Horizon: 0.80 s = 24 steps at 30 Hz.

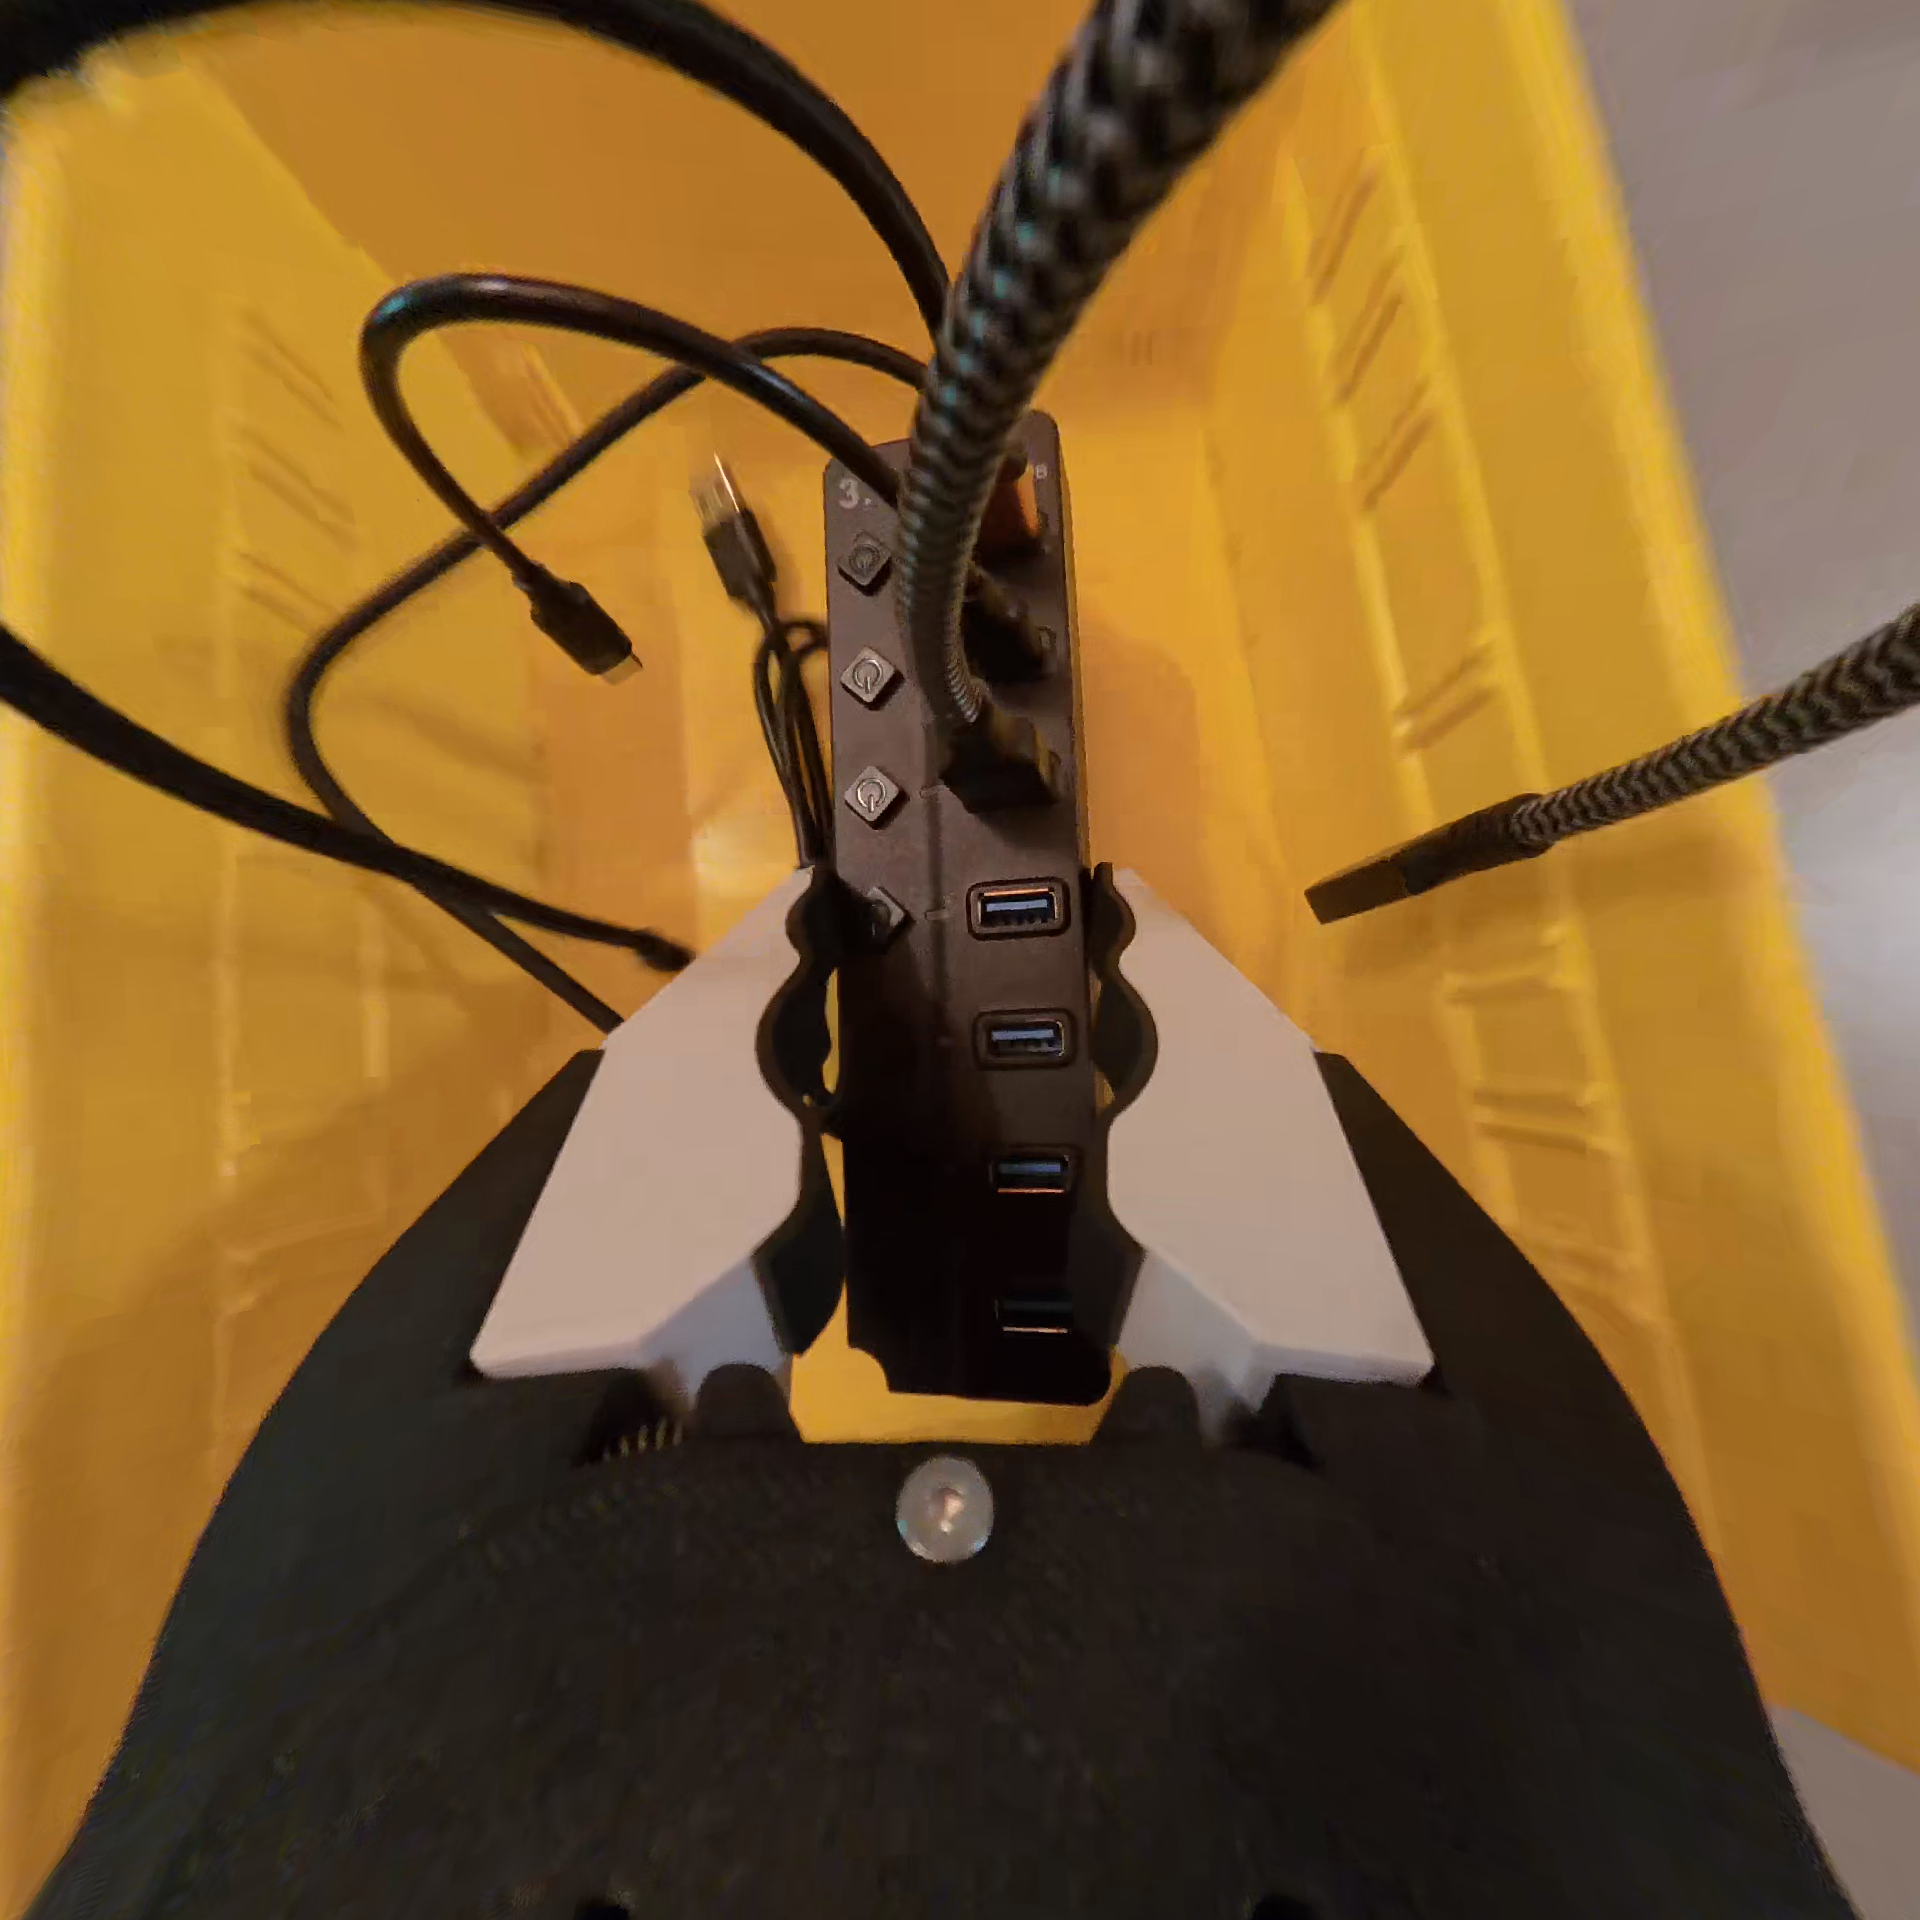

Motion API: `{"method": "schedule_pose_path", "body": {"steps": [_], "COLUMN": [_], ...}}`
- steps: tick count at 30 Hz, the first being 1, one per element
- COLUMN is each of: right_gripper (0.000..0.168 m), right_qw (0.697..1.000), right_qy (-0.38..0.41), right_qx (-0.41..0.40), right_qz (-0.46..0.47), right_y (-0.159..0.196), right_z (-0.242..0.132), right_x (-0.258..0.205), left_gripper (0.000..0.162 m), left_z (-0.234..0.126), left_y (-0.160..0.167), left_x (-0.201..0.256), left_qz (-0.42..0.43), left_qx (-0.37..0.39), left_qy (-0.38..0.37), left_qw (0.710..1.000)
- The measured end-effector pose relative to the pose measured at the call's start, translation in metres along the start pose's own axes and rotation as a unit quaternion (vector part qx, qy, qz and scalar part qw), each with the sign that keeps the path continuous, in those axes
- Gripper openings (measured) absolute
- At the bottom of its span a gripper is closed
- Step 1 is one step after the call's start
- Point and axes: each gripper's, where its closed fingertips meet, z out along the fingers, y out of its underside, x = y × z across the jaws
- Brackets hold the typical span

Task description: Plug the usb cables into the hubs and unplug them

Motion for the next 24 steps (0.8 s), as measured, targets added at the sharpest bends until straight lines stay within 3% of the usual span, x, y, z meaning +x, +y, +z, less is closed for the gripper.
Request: {"method": "schedule_pose_path", "body": {"steps": [7,13,20,24], "right_gripper": [0.025,0.024,0.022,0.021], "right_qw": [1.000,1.000,0.995,0.985], "right_qy": [-0.002,0.000,-0.001,-0.014], "right_qx": [-0.002,0.013,0.072,0.117], "right_qz": [-0.002,-0.010,-0.065,-0.122], "right_y": [0.001,-0.006,-0.034,-0.055], "right_z": [0.001,-0.002,-0.015,-0.025], "right_x": [-0.002,-0.004,-0.028,-0.064], "left_gripper": [0.048,0.048,0.048,0.048], "left_z": [-0.083,-0.180,-0.293,-0.326], "left_y": [-0.070,-0.121,-0.149,-0.150], "left_x": [-0.005,0.018,0.069,0.106], "left_qz": [-0.018,0.010,0.048,0.070], "left_qx": [0.165,0.312,0.468,0.501], "left_qy": [-0.024,-0.051,-0.052,0.003], "left_qw": [0.986,0.949,0.881,0.863]}}
